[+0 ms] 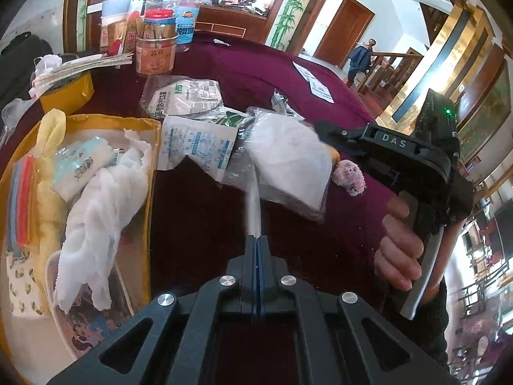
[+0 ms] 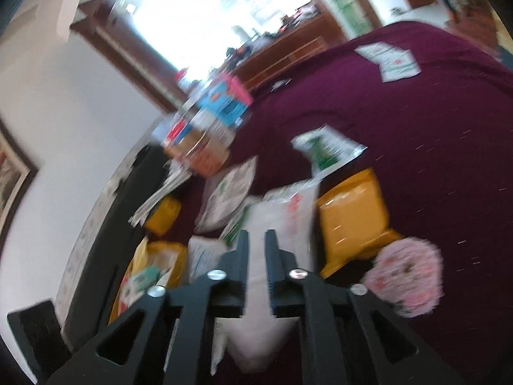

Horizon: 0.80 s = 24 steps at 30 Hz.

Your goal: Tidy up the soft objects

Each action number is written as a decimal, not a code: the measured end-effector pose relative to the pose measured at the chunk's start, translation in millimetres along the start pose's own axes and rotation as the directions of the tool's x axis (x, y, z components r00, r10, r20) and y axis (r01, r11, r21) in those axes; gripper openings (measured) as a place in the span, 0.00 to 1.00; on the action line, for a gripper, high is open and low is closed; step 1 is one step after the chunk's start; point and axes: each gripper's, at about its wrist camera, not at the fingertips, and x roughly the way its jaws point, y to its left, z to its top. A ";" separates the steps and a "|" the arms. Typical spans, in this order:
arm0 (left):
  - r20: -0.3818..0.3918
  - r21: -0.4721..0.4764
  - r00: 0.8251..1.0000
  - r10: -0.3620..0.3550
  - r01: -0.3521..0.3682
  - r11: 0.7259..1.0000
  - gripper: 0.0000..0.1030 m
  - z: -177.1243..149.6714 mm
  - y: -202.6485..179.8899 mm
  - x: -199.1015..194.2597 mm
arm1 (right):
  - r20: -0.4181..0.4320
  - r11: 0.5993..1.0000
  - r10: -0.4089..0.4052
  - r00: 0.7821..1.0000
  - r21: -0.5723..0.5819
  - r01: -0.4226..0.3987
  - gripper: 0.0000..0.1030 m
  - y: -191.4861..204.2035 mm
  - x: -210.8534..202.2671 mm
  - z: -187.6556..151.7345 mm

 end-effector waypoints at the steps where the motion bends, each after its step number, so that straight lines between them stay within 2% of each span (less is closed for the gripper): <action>1: 0.001 -0.003 1.000 0.003 -0.003 1.000 0.00 -0.1 0.9 -0.2 | -0.029 1.000 0.025 0.999 0.000 -0.025 0.19 1.8 4.9 -1.9; 2: 0.000 -0.004 1.000 0.002 -0.002 1.000 0.00 -0.1 2.0 0.2 | -0.049 1.000 0.031 0.998 -0.004 -0.031 0.23 4.0 8.6 -4.3; 6: -0.002 -0.008 1.000 0.002 -0.002 1.000 0.00 0.2 3.4 0.2 | -0.066 0.998 -0.028 0.997 -0.060 0.024 0.23 13.8 14.9 -10.5; 9: -0.004 -0.007 1.000 0.004 -0.004 1.000 0.00 0.7 4.0 0.6 | -0.026 0.999 -0.045 0.999 -0.031 0.045 0.27 7.3 6.6 -7.0; 11: -0.006 -0.006 1.000 0.005 -0.006 1.000 0.00 0.8 4.0 0.9 | 0.057 0.993 -0.116 0.992 -0.008 0.116 0.55 1.7 -10.2 -4.2; 13: -0.008 -0.004 1.000 0.009 -0.009 1.000 0.00 1.1 3.7 1.2 | 0.071 0.996 -0.084 0.994 0.014 0.084 0.66 -3.7 -20.2 -4.2; 15: -0.008 0.001 1.000 0.012 -0.012 1.000 0.00 2.2 4.0 2.3 | 0.046 0.998 -0.054 0.997 0.033 0.053 0.67 -7.8 -26.1 -8.4; 18: -0.007 -0.004 1.000 0.010 -0.010 1.000 0.00 3.9 5.6 3.7 | -0.011 0.993 -0.112 0.994 0.032 0.112 0.67 -11.6 -21.5 -16.8; 21: -0.005 -0.009 1.000 0.003 -0.003 1.000 0.00 3.9 6.7 4.0 | -0.067 0.982 -0.182 0.981 0.036 0.184 0.67 -17.3 -5.6 -20.6; 24: -0.004 -0.008 1.000 0.000 0.000 1.000 0.00 1.7 7.3 3.6 | -0.087 0.972 -0.223 0.971 0.052 0.228 0.67 -22.2 3.4 -18.8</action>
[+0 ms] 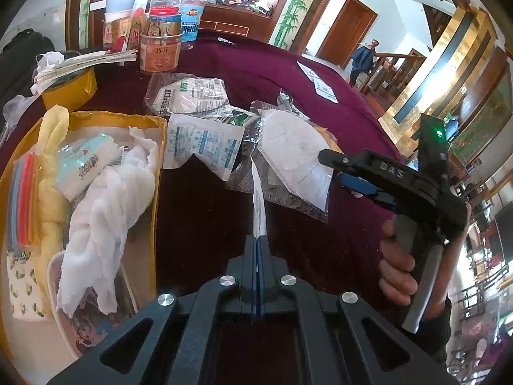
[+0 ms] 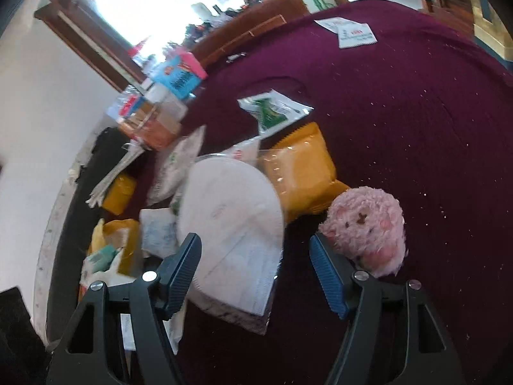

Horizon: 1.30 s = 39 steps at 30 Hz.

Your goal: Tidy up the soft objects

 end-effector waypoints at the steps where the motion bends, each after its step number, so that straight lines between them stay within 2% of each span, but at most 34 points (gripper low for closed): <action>1: 0.000 -0.002 1.000 -0.002 0.002 1.000 0.00 -0.2 0.9 0.0 | -0.008 1.000 0.004 1.000 0.007 -0.004 0.67 -0.7 2.7 -0.2; 6: 0.000 -0.013 1.000 -0.006 0.006 1.000 0.00 -2.1 4.3 -0.6 | -0.018 0.999 0.031 0.999 0.035 -0.030 0.70 -4.9 8.2 2.6; 9: 0.001 -0.018 1.000 -0.006 0.006 1.000 0.00 -2.5 5.6 -0.5 | -0.016 0.997 0.068 0.998 0.043 -0.067 0.69 -4.1 7.2 1.0; 10: 0.001 -0.018 1.000 -0.001 0.001 1.000 0.00 -2.8 5.7 -0.4 | -0.019 0.995 0.091 0.996 0.047 -0.090 0.62 -4.1 7.3 0.6; 11: 0.002 -0.016 1.000 0.001 -0.001 1.000 0.00 -3.3 5.3 -1.0 | -0.021 0.993 0.112 0.994 0.050 -0.110 0.51 -4.3 6.5 0.1; 14: 0.007 -0.006 1.000 0.005 -0.005 1.000 0.00 -4.0 2.8 -2.0 | -0.011 0.986 0.155 0.988 0.054 -0.155 0.34 -3.6 2.3 -0.3; 16: 0.007 -0.002 1.000 0.007 -0.007 1.000 0.00 -3.4 0.5 -1.8 | -0.007 0.981 0.189 0.982 0.047 -0.188 0.29 -1.4 -0.2 -0.3; 22: 0.005 0.032 1.000 0.006 -0.006 0.999 0.02 3.9 -8.3 8.8 | -0.021 0.954 0.299 0.954 0.016 -0.298 0.29 11.9 -1.7 -1.5; 24: -0.002 0.025 1.000 0.015 -0.015 1.000 0.03 6.6 -7.3 16.1 | -0.022 0.955 0.295 0.955 -0.008 -0.296 0.29 18.2 -1.7 -2.2; 26: -0.003 0.019 1.000 0.030 -0.029 0.999 0.04 9.4 -6.3 20.1 | -0.037 0.964 0.261 0.965 -0.045 -0.263 0.12 25.5 0.7 -4.2; 27: 0.001 0.016 1.000 0.031 -0.031 0.999 0.04 10.1 -5.7 20.6 | -0.044 0.965 0.257 0.965 -0.050 -0.259 0.10 26.6 2.0 -5.2; 32: 0.007 0.018 0.999 0.032 -0.032 0.999 0.04 10.7 -4.3 23.1 | -0.032 0.963 0.261 0.965 -0.059 -0.263 0.04 26.7 -1.8 -6.6; 39: 0.011 0.034 1.000 0.026 -0.026 0.999 0.06 14.3 -7.6 29.8 | -0.012 0.966 0.246 0.969 -0.081 -0.246 0.04 28.4 -6.5 -8.6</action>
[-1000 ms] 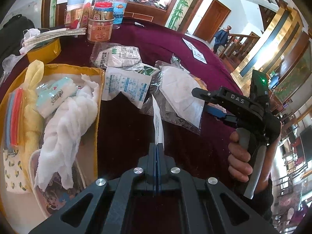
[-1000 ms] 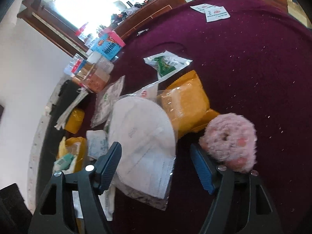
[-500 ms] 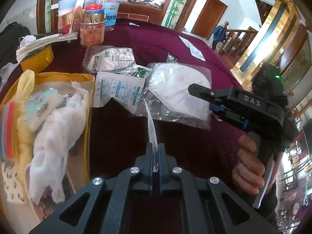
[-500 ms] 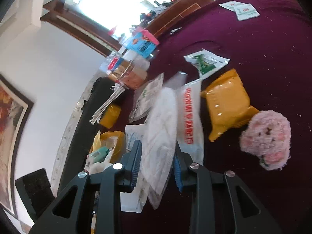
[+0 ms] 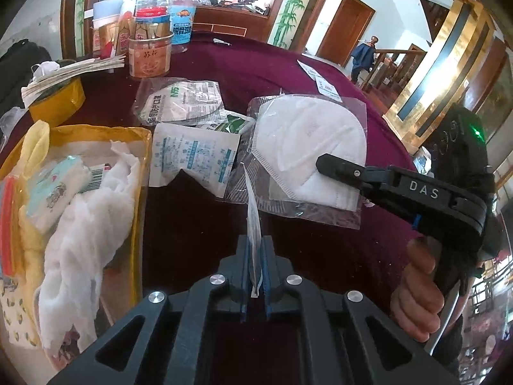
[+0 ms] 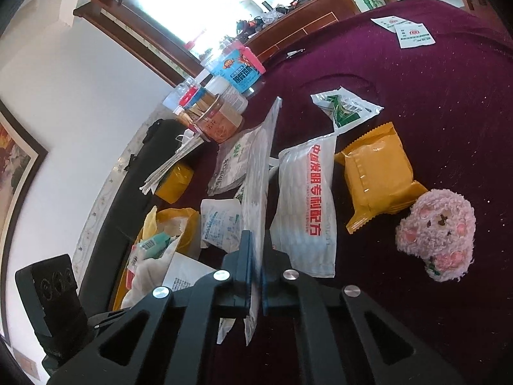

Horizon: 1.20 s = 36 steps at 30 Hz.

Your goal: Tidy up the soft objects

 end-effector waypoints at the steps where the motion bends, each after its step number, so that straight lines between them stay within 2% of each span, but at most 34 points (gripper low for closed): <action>1: -0.001 -0.007 1.000 -0.003 0.003 1.000 0.06 -0.1 1.1 -0.1 | 0.002 1.000 -0.002 1.000 -0.003 0.002 0.04 0.2 -0.3 0.2; 5: 0.005 -0.050 1.000 -0.029 0.029 0.998 0.05 -3.4 8.6 -7.5 | 0.024 1.000 -0.017 1.000 -0.025 0.017 0.03 5.1 -4.6 -1.5; 9: 0.007 -0.113 0.994 -0.108 0.108 0.988 0.05 -6.7 22.2 -25.4 | 0.073 1.000 -0.025 0.997 -0.009 0.026 0.03 9.7 -19.1 -8.7; 15: 0.043 -0.145 0.976 -0.215 0.219 0.965 0.05 -15.6 35.4 -71.3 | 0.156 0.999 0.029 0.987 0.028 -0.034 0.03 30.5 -50.7 -33.2; 20: 0.070 -0.194 0.956 -0.284 0.293 0.936 0.05 -22.5 57.2 -106.1 | 0.191 0.996 0.083 0.978 0.010 -0.086 0.03 59.5 -66.3 -42.8; 22: 0.075 -0.220 0.950 -0.304 0.313 0.924 0.05 -23.8 68.3 -118.8 | 0.184 0.992 0.130 0.974 -0.014 -0.129 0.03 75.3 -70.3 -45.2; 28: 0.150 -0.287 0.949 -0.278 0.311 0.906 0.05 -25.2 109.9 -166.8 | 0.128 0.975 0.218 0.968 -0.079 -0.209 0.03 114.7 -62.1 -51.8; 33: 0.160 -0.336 0.959 -0.234 0.276 0.900 0.05 -28.2 143.3 -173.2 | 0.044 0.964 0.248 0.968 -0.105 -0.243 0.03 140.1 -33.3 -56.6; 36: 0.142 -0.386 0.963 -0.231 0.269 0.883 0.05 -33.7 164.1 -171.1 | 0.002 0.959 0.263 0.965 -0.109 -0.261 0.03 152.9 -17.2 -59.6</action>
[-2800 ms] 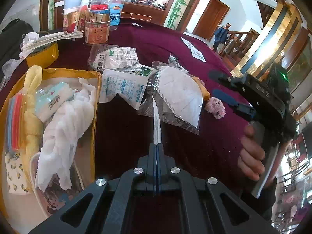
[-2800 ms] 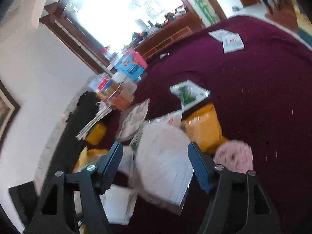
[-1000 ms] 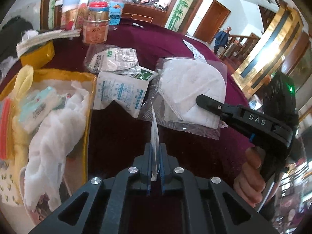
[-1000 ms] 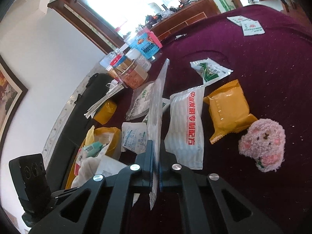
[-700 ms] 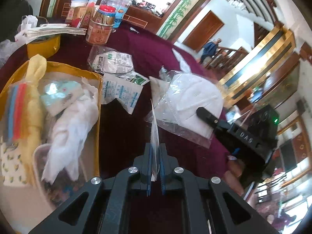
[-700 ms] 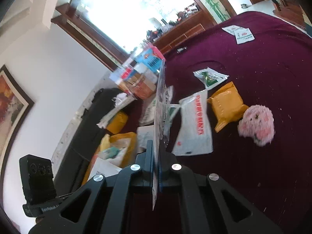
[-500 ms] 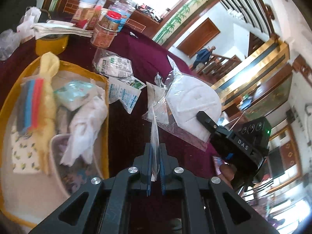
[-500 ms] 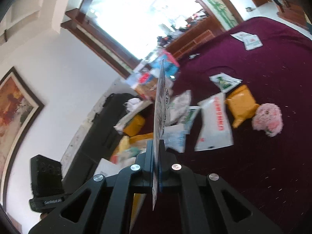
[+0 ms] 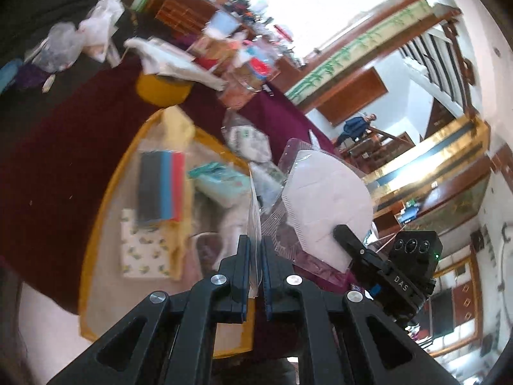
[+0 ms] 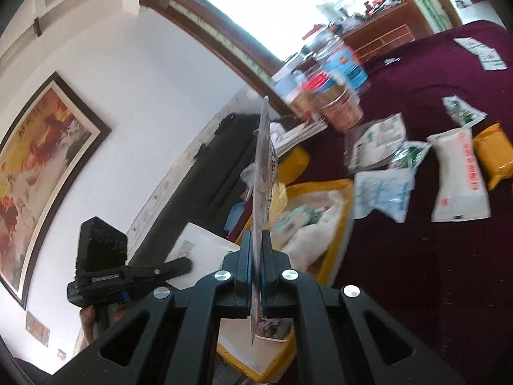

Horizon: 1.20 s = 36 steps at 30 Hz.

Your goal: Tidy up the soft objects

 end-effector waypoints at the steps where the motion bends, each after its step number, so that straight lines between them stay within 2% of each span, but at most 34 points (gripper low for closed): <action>1: -0.003 -0.012 1.000 0.002 -0.002 1.000 0.05 -0.2 5.2 -1.2 | -0.012 1.000 0.007 1.000 0.002 -0.007 0.04 1.3 6.8 0.3; 6: -0.026 -0.021 0.999 0.047 -0.047 0.999 0.05 -1.3 17.2 -9.9 | -0.072 0.998 0.053 0.996 0.041 -0.050 0.04 2.8 30.6 -2.1; 10: -0.061 0.047 0.993 0.102 -0.100 0.994 0.05 -0.5 22.2 -13.2 | -0.123 0.998 0.060 0.991 0.029 -0.057 0.04 10.1 41.0 -13.5; 14: -0.119 0.072 0.989 0.085 -0.077 0.994 0.05 0.9 35.6 -8.2 | -0.174 0.999 0.049 0.984 0.027 -0.045 0.04 10.9 42.3 -32.6; 16: -0.154 0.098 0.985 0.078 -0.064 0.993 0.05 -0.3 37.0 -5.5 | -0.196 0.997 0.068 0.978 0.041 -0.061 0.04 9.7 42.5 -40.2; 19: -0.174 0.123 0.981 0.088 -0.068 0.990 0.05 -1.6 40.3 -3.9 | -0.246 0.997 0.073 0.966 0.042 -0.065 0.04 10.1 49.0 -46.6; 24: -0.207 0.176 0.969 0.134 -0.098 0.980 0.05 -7.0 40.3 5.6 | -0.299 1.000 0.024 0.954 0.003 -0.024 0.04 15.1 62.8 -55.7; 27: -0.207 0.199 0.961 0.184 -0.142 0.970 0.08 -8.3 39.9 11.8 | -0.311 0.999 -0.023 0.950 -0.037 0.012 0.04 19.4 66.4 -59.4; 28: -0.203 0.208 0.957 0.206 -0.164 0.964 0.15 -8.7 39.4 14.3 | -0.309 0.998 -0.043 0.950 -0.050 0.029 0.04 20.3 66.8 -60.4; 29: -0.192 0.227 0.950 0.245 -0.200 0.953 0.30 -10.2 37.8 18.4 | -0.305 0.997 -0.068 0.950 -0.066 0.050 0.05 21.4 67.1 -61.6; 31: -0.160 0.274 0.934 0.319 -0.269 0.924 0.49 -14.9 32.1 27.5 | -0.297 0.991 -0.116 0.948 -0.102 0.090 0.07 24.1 68.5 -64.3; 34: -0.174 0.332 0.912 0.372 -0.301 0.894 0.54 -22.6 25.0 44.6 | -0.287 0.979 -0.173 0.942 -0.153 0.134 0.08 28.2 70.9 -67.4; 36: -0.160 0.369 0.890 0.427 -0.347 0.862 0.57 -26.2 21.0 50.6 | -0.269 0.969 -0.209 0.940 -0.187 0.161 0.12 31.5 69.7 -69.8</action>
